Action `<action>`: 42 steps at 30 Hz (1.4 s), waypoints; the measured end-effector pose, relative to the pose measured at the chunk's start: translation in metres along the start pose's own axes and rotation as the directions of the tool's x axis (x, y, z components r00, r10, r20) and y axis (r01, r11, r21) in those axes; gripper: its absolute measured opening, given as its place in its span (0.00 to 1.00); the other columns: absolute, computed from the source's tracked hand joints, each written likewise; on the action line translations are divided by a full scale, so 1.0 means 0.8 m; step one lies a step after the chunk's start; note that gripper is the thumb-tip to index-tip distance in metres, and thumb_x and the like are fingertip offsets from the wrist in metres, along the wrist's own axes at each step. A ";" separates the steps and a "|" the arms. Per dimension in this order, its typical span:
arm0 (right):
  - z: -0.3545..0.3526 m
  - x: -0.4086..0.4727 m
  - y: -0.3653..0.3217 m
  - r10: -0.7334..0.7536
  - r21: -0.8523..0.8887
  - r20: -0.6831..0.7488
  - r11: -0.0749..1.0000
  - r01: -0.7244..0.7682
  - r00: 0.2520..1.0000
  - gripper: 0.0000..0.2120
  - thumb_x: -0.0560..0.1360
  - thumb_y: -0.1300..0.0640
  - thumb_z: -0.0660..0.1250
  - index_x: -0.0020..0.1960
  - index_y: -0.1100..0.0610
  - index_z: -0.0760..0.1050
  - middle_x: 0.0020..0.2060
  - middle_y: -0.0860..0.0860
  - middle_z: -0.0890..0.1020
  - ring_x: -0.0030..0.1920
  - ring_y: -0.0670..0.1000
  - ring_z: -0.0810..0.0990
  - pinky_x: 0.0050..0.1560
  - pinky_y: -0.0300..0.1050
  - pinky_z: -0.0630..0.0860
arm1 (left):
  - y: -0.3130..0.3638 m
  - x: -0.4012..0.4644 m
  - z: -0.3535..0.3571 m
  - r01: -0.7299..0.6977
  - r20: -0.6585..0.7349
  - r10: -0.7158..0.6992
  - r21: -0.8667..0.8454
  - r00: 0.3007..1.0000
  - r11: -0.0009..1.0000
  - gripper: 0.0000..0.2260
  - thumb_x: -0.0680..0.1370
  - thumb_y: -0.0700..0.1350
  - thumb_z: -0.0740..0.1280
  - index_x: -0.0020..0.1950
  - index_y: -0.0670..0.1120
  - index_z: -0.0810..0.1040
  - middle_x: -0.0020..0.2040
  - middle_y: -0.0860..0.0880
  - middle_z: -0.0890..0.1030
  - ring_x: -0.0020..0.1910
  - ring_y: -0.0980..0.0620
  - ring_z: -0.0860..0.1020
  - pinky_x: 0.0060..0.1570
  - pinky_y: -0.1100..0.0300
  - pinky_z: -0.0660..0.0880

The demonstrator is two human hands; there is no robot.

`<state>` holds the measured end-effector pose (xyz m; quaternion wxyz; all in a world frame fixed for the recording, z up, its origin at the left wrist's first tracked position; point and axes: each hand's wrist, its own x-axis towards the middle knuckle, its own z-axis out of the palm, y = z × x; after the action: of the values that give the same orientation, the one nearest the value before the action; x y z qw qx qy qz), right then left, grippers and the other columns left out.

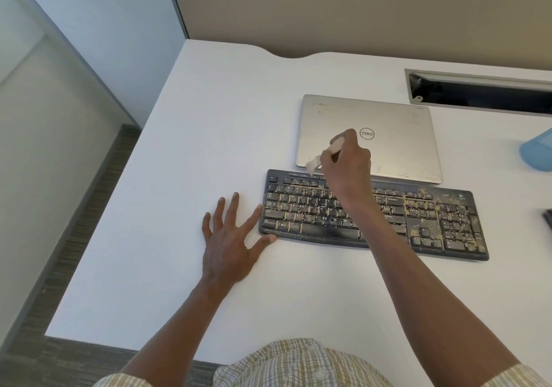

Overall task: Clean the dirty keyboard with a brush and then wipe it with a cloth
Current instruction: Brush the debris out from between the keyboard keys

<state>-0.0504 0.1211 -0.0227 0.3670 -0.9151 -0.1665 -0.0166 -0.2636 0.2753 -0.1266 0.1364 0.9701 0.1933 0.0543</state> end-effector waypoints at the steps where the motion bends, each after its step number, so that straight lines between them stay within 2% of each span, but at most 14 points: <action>1: 0.000 -0.001 0.000 -0.001 -0.009 0.021 1.000 0.001 1.000 0.08 0.76 0.61 0.64 0.54 0.60 0.69 0.37 0.53 0.78 0.32 0.51 0.77 0.28 0.38 0.68 | 0.000 0.000 0.000 -0.001 0.001 0.001 0.004 1.000 1.000 0.32 0.77 0.75 0.51 0.77 0.62 0.69 0.83 0.45 0.57 0.81 0.40 0.52 0.76 0.36 0.53; 5: -0.001 0.001 -0.001 0.021 0.010 0.018 1.000 -0.021 1.000 0.08 0.76 0.61 0.64 0.53 0.60 0.69 0.37 0.53 0.78 0.32 0.52 0.78 0.29 0.45 0.74 | 0.000 0.000 -0.001 0.006 0.000 -0.006 -0.004 1.000 1.000 0.32 0.77 0.75 0.50 0.77 0.62 0.69 0.83 0.45 0.57 0.82 0.40 0.51 0.76 0.36 0.53; 9: -0.004 -0.001 -0.001 0.027 -0.011 0.051 1.000 -0.027 0.998 0.08 0.76 0.61 0.65 0.53 0.60 0.68 0.37 0.53 0.78 0.31 0.49 0.77 0.28 0.42 0.73 | 0.001 0.000 -0.001 0.005 0.002 -0.005 0.002 1.000 1.000 0.32 0.77 0.75 0.50 0.76 0.62 0.69 0.83 0.45 0.56 0.82 0.40 0.51 0.76 0.36 0.53; 11: -0.010 -0.001 0.000 0.052 0.030 0.016 0.998 -0.053 0.999 0.08 0.75 0.61 0.65 0.53 0.59 0.69 0.36 0.51 0.77 0.32 0.50 0.78 0.30 0.45 0.75 | 0.001 0.000 -0.001 0.009 0.004 -0.009 -0.003 1.000 1.000 0.32 0.77 0.75 0.50 0.76 0.62 0.69 0.83 0.45 0.56 0.82 0.40 0.51 0.76 0.36 0.53; 14: -0.017 -0.002 0.007 0.044 0.049 -0.072 0.998 -0.041 0.996 0.08 0.77 0.62 0.64 0.54 0.60 0.69 0.36 0.46 0.75 0.32 0.45 0.76 0.30 0.43 0.74 | 0.000 0.000 -0.001 0.009 0.009 -0.009 0.001 1.000 1.000 0.33 0.77 0.75 0.49 0.77 0.62 0.68 0.83 0.45 0.56 0.82 0.40 0.51 0.76 0.36 0.53; 17: -0.017 -0.006 0.015 0.057 0.018 -0.016 0.998 -0.057 0.998 0.08 0.76 0.62 0.65 0.54 0.61 0.69 0.38 0.52 0.78 0.31 0.49 0.77 0.31 0.46 0.76 | 0.001 0.000 -0.001 0.004 0.012 -0.004 -0.001 1.000 1.000 0.33 0.77 0.75 0.49 0.77 0.62 0.68 0.83 0.45 0.56 0.82 0.40 0.51 0.76 0.36 0.52; 20: -0.018 -0.006 0.015 0.052 0.017 -0.024 0.998 -0.052 0.998 0.09 0.76 0.61 0.65 0.54 0.60 0.69 0.37 0.53 0.78 0.32 0.53 0.78 0.31 0.48 0.76 | 0.000 0.000 -0.001 0.002 0.011 -0.002 -0.004 1.000 1.000 0.32 0.78 0.75 0.50 0.77 0.61 0.69 0.83 0.45 0.56 0.82 0.40 0.51 0.76 0.36 0.53; 24: -0.015 -0.007 0.018 0.037 -0.002 -0.014 0.999 -0.037 0.999 0.08 0.77 0.61 0.65 0.54 0.60 0.69 0.38 0.54 0.78 0.32 0.52 0.77 0.29 0.40 0.70 | 0.001 0.000 -0.002 0.000 0.015 0.000 0.003 1.000 1.000 0.33 0.78 0.75 0.50 0.77 0.61 0.68 0.83 0.45 0.56 0.82 0.40 0.51 0.76 0.35 0.53; 27: -0.018 -0.002 0.018 0.045 -0.010 -0.023 0.999 -0.046 0.999 0.08 0.76 0.62 0.65 0.53 0.60 0.69 0.36 0.54 0.78 0.32 0.52 0.77 0.30 0.42 0.71 | 0.001 0.000 -0.002 0.004 0.013 -0.004 -0.001 1.000 1.000 0.33 0.77 0.75 0.49 0.77 0.61 0.68 0.83 0.45 0.56 0.82 0.40 0.51 0.76 0.35 0.53; 32: -0.016 -0.002 0.019 0.021 -0.041 0.004 0.999 -0.021 1.000 0.08 0.76 0.62 0.65 0.54 0.60 0.69 0.36 0.53 0.78 0.30 0.50 0.76 0.27 0.37 0.68 | 0.001 0.000 -0.002 0.004 0.010 -0.004 -0.001 1.000 1.000 0.33 0.77 0.75 0.49 0.77 0.61 0.69 0.83 0.45 0.56 0.82 0.40 0.51 0.76 0.35 0.54; 36: -0.015 -0.002 0.017 0.023 -0.017 -0.024 1.000 -0.024 0.999 0.08 0.76 0.61 0.64 0.54 0.60 0.69 0.37 0.55 0.79 0.31 0.54 0.77 0.28 0.44 0.71 | 0.000 0.001 -0.001 0.004 0.013 -0.004 0.002 1.000 1.000 0.33 0.77 0.75 0.49 0.77 0.62 0.69 0.83 0.45 0.56 0.81 0.40 0.52 0.76 0.35 0.54; 39: -0.017 -0.002 0.017 0.019 -0.065 0.017 0.998 -0.018 1.000 0.09 0.75 0.61 0.65 0.53 0.61 0.69 0.37 0.55 0.79 0.32 0.54 0.78 0.30 0.46 0.73 | 0.000 0.000 0.000 0.005 0.006 -0.005 0.003 1.000 1.000 0.32 0.77 0.75 0.50 0.76 0.61 0.69 0.83 0.45 0.57 0.81 0.40 0.52 0.75 0.35 0.54; 42: -0.026 -0.002 0.020 0.051 -0.005 -0.063 0.999 -0.051 0.997 0.09 0.75 0.61 0.65 0.54 0.61 0.70 0.37 0.54 0.79 0.33 0.54 0.78 0.31 0.46 0.74 | 0.000 0.000 0.000 0.002 0.004 -0.002 -0.001 1.000 1.000 0.33 0.77 0.75 0.49 0.76 0.61 0.69 0.82 0.45 0.57 0.81 0.39 0.53 0.75 0.35 0.55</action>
<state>-0.0445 0.0955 -0.0184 0.3691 -0.9193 -0.1313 -0.0366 -0.2634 0.2753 -0.1261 0.1373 0.9700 0.1937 0.0525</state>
